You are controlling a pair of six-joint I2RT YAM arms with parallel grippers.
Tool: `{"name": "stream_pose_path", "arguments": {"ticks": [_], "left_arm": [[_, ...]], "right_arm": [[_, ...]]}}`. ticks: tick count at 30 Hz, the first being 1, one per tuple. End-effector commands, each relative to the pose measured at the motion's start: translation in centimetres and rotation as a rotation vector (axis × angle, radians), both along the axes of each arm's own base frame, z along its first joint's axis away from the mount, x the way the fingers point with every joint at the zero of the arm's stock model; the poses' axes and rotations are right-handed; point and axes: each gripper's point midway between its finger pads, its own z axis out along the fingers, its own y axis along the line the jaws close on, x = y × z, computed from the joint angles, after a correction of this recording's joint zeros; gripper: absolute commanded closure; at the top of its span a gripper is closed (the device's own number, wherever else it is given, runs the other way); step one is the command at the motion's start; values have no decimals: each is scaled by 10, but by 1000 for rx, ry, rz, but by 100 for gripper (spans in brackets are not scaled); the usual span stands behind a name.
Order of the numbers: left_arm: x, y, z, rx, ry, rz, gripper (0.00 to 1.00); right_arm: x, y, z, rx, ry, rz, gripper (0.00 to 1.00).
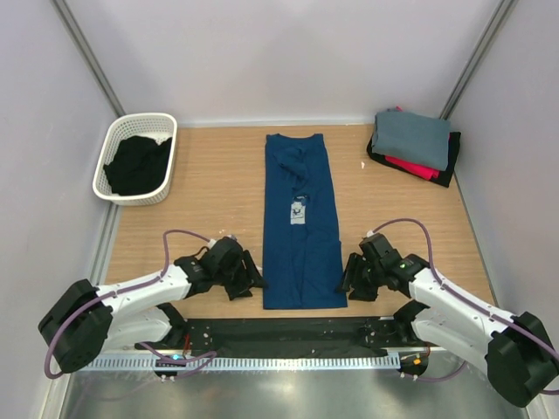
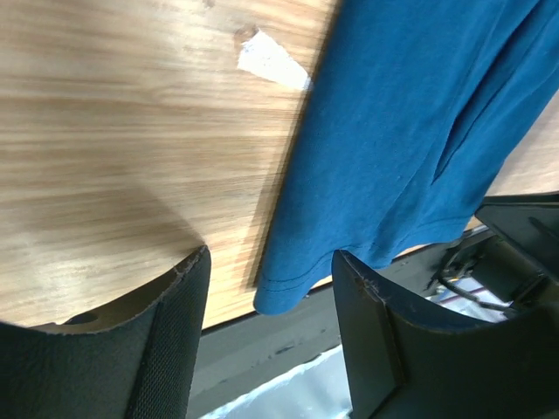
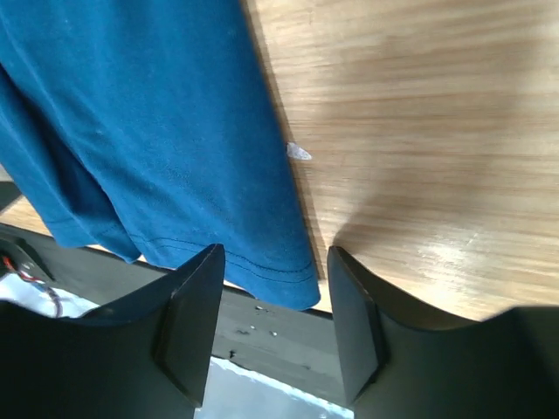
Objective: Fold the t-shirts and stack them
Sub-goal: Fold the tshirt
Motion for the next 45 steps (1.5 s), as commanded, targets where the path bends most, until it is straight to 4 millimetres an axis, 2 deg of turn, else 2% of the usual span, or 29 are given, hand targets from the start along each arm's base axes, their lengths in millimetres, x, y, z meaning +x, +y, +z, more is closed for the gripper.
{"name": "stream_pose_path", "arguments": {"ticks": [1,4,11,17,23,26,27,29,30,33,35,40,41,42,44,45], "left_arm": [[2,-9,8,-64,-3,25,41],[-3,-11,3,-50,21,18,44],[-17,-13,-6,-37,74,25,47],[-27,-13,-12,-12,114,36,54],[-34,-15,-15,32,130,18,61],[-33,-12,-15,45,124,27,76],[-31,-13,-13,43,113,28,84],[-30,-14,-10,39,99,23,95],[-27,-16,-7,36,84,22,100],[-21,-17,5,38,35,-1,100],[-17,-20,18,40,2,-24,100],[-6,-22,42,71,-96,-93,100],[7,-23,54,86,-156,-71,100],[11,-22,58,101,-182,-86,100],[18,-19,67,134,-216,-91,100],[28,-20,78,140,-256,-98,100]], "right_arm": [[-8,-1,-9,-2,49,-66,47],[-15,-2,-13,0,74,-70,51],[-30,-5,-19,-21,122,-74,53],[-31,-9,-18,-64,129,-54,56],[-32,-11,-19,-82,141,-44,67],[-30,-10,-15,-76,125,-44,76],[-28,-9,-14,-74,119,-43,80],[-27,-8,-12,-66,111,-46,87],[-25,-6,-9,-57,103,-43,91],[-19,1,3,-28,75,-30,99],[-15,3,11,-18,58,-18,98],[11,13,52,13,-65,-19,99],[17,14,58,12,-92,-25,99],[27,19,74,30,-135,-26,99],[39,19,84,11,-173,-38,99],[48,21,97,9,-211,-31,99]]}}
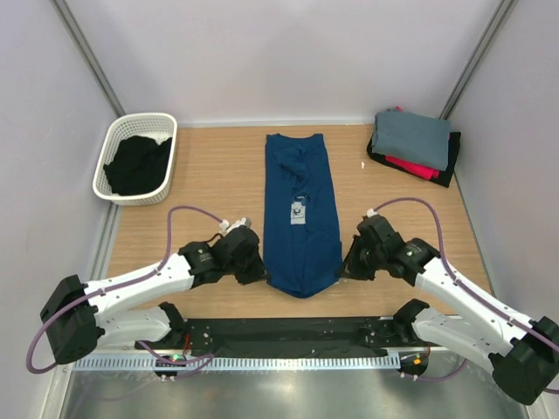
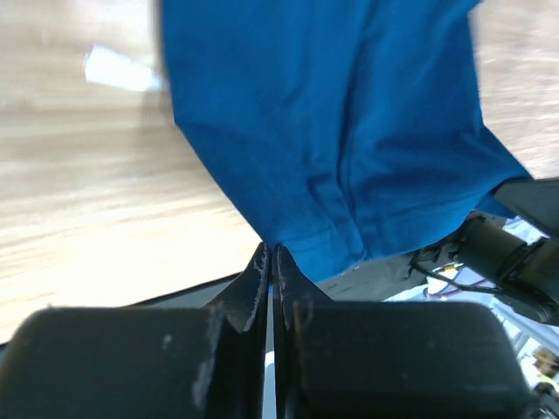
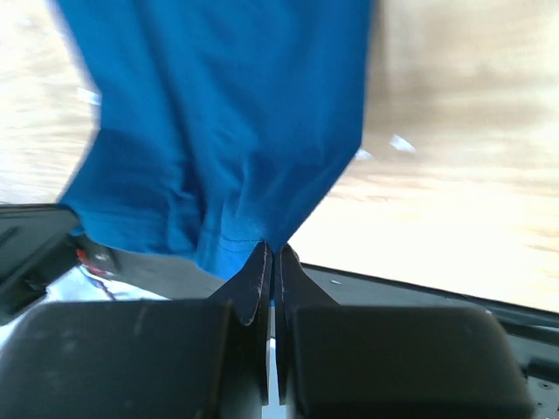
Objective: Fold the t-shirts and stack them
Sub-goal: Fold the tshirt
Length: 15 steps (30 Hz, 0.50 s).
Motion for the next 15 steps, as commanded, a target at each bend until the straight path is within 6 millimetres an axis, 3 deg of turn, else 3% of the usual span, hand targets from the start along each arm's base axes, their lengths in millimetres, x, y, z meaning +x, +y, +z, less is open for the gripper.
{"name": "stream_pose_path", "arguments": {"ticks": [1,2,5,6,10,15], "left_arm": [[27,9,27,76,-147,-23,100],[38,8,37,71,-178,-12,100],[68,17,42,146,-252,1,100],[78,13,52,131,-271,3,100],[114,11,60,146,-328,18,100],[142,15,45,163,-319,36,100]], "right_arm": [[30,2,31,-46,-122,-1,99],[38,-4,31,-90,-147,-13,99],[52,-9,28,-174,-163,-2,99],[62,-10,34,-195,-193,-6,99],[97,-14,44,-289,-258,-14,99],[143,-19,44,-276,-258,-38,99]]}}
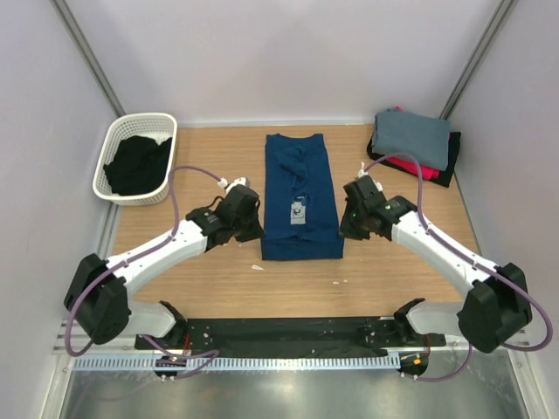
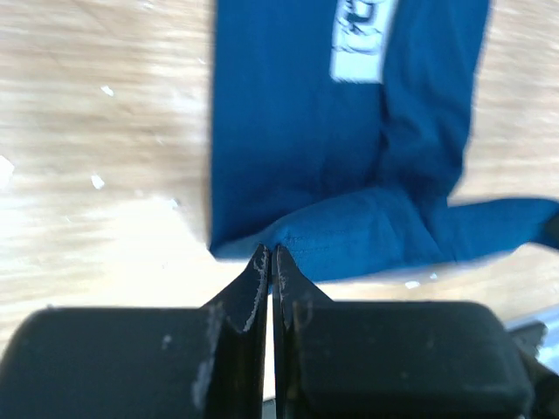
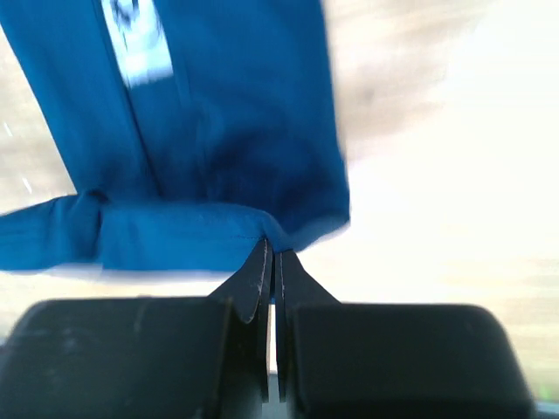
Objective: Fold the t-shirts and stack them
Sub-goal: Fold the tshirt
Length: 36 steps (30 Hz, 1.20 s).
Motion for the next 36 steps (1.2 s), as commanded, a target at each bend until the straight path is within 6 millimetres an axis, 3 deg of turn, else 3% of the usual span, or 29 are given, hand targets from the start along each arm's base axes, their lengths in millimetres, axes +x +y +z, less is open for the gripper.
{"name": "stream_pose_path", "arguments": {"ticks": [1,2,10,18,22,25,32,36], "left_arm": [[30,-6,11,-22,-87,-9,100],[35,-9,10,-36,-83,-16,100],[84,-15,12,-29,-114,-32,100],[117,-20,5,-31,-112,-32,100],[131,-21,7,-27,-123,-30,100],[139,-17,6,-21,-124,-21,100],[159,-7,-16,6,-84,-5,100],[170,-11,-15,-17,-79,-23,100]], "right_arm": [[45,-2,19,31,-102,10,99],[53,-7,17,36,-101,-3,99],[100,12,0,81,-82,25,99],[137,15,8,92,-109,30,99],[146,15,12,106,-116,28,99],[151,15,4,99,-98,32,99],[170,15,-10,87,-79,36,99],[180,12,-12,93,-76,32,99]]}}
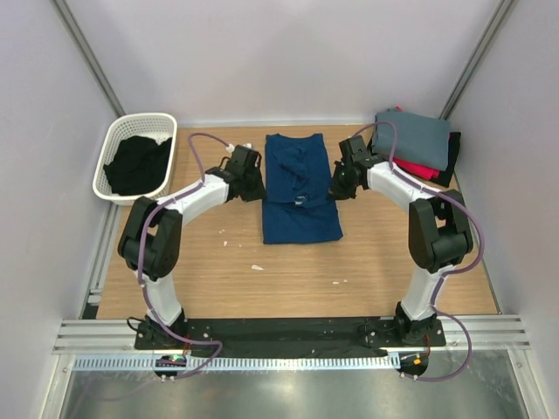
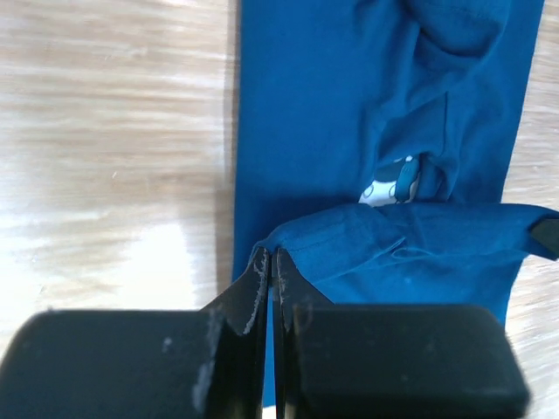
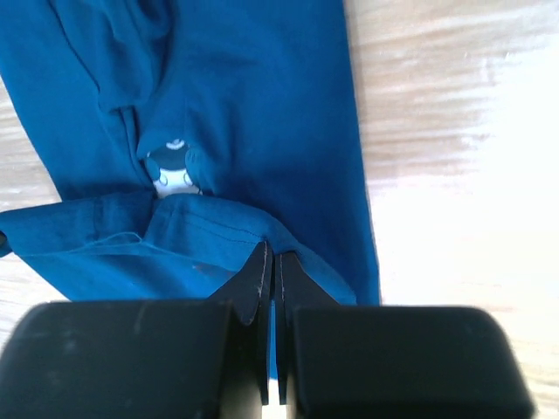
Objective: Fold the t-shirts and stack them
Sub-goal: Fold the tshirt
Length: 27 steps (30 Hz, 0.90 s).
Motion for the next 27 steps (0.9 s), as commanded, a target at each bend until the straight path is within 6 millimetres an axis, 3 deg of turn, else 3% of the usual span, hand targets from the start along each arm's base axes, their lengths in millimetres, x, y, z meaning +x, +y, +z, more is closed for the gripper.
{"name": "stream_pose_path", "arguments": {"ticks": [1,7,16,20,21,22,23,24,25,26,27], "left_arm": [[23,-12,26,-53,-71,-43,100],[38,-10,29,-56,-84,-44,100],[56,-14,2,-41,-52,-60,100],[62,-10,-9,-16,-30,-54,99],[64,-11,-6,-20,-30,-55,94],[67,-10,-3,-18,-37,-63,64],[66,-7,-1,-10,-28,-67,51],[73,-8,15,-11,-62,-72,44],[76,-5,23,3,-80,-82,36],[74,-2,31,13,-83,-85,34],[77,-1,57,9,-132,-80,31]], "right_arm": [[25,1,25,30,-84,7,99],[34,-3,31,25,-105,-5,99],[59,-3,5,-11,-86,21,99],[79,-6,11,-42,-131,17,99],[82,-8,12,-42,-132,15,97],[84,-9,14,-40,-135,12,87],[88,-8,21,-32,-150,8,81],[89,-10,26,-25,-154,2,75],[91,-10,33,-20,-168,2,60],[93,-9,51,-12,-204,2,53],[93,-9,59,-5,-218,2,49]]}}
